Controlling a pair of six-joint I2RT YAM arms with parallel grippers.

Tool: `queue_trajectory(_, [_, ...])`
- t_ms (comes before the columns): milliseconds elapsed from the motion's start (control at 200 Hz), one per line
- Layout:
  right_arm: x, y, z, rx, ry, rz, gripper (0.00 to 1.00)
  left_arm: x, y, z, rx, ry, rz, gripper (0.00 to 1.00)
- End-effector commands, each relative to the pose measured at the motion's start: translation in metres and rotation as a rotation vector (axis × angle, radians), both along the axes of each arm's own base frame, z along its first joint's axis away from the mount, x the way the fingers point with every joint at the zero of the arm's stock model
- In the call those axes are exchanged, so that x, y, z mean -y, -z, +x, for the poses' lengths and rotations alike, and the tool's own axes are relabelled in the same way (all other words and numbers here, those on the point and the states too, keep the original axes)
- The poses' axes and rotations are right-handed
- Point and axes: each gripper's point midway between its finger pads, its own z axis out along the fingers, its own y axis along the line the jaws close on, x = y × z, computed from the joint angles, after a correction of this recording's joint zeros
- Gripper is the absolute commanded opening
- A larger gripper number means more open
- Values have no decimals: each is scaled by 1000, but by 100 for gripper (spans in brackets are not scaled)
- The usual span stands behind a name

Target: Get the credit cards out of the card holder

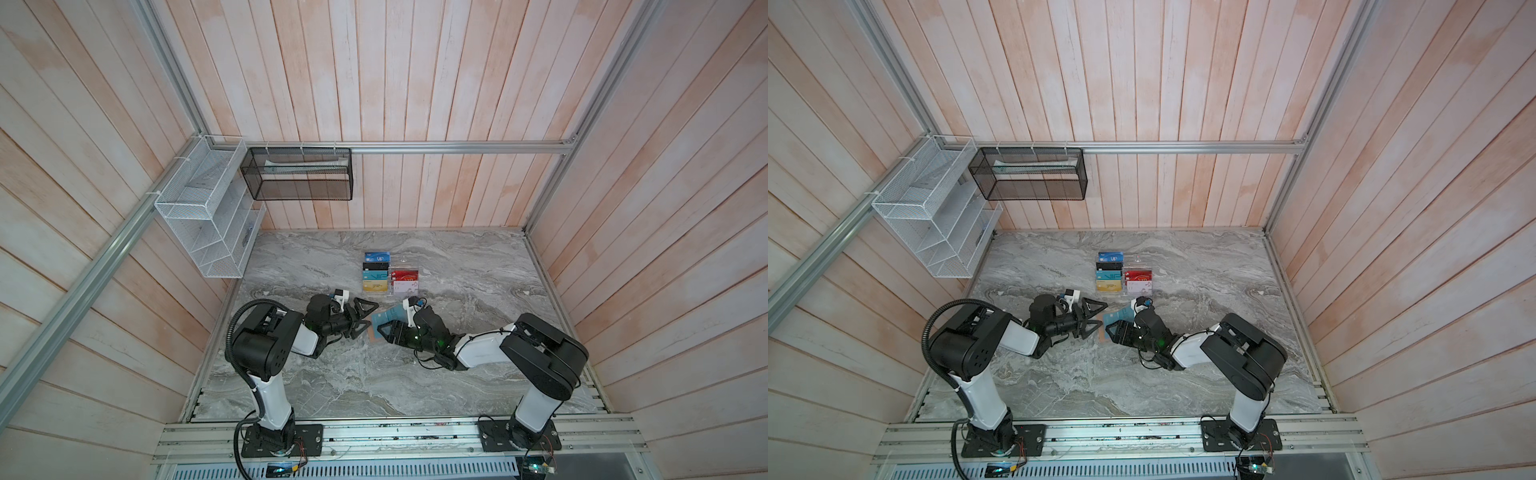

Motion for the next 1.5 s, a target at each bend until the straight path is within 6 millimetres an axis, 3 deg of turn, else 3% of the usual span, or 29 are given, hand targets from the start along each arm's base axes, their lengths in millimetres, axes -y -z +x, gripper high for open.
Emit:
queue_trajectory(0, [27, 36, -7, -74, 74, -117, 71, -4, 28, -13, -96, -2, 31, 99])
queue_trajectory(650, [26, 42, -5, -85, 188, -99, 59, -5, 37, -19, -121, 0, 27, 100])
queue_trajectory(1005, [27, 30, 2, -77, 279, 24, 51, -5, 41, -22, -129, 4, 31, 100])
queue_trajectory(1150, [18, 29, 6, -87, 278, 51, 48, -5, 42, -24, -129, 7, 29, 100])
queue_trajectory(1495, [17, 31, 0, -91, 319, -17, 44, -5, 43, -26, -130, 16, 25, 100])
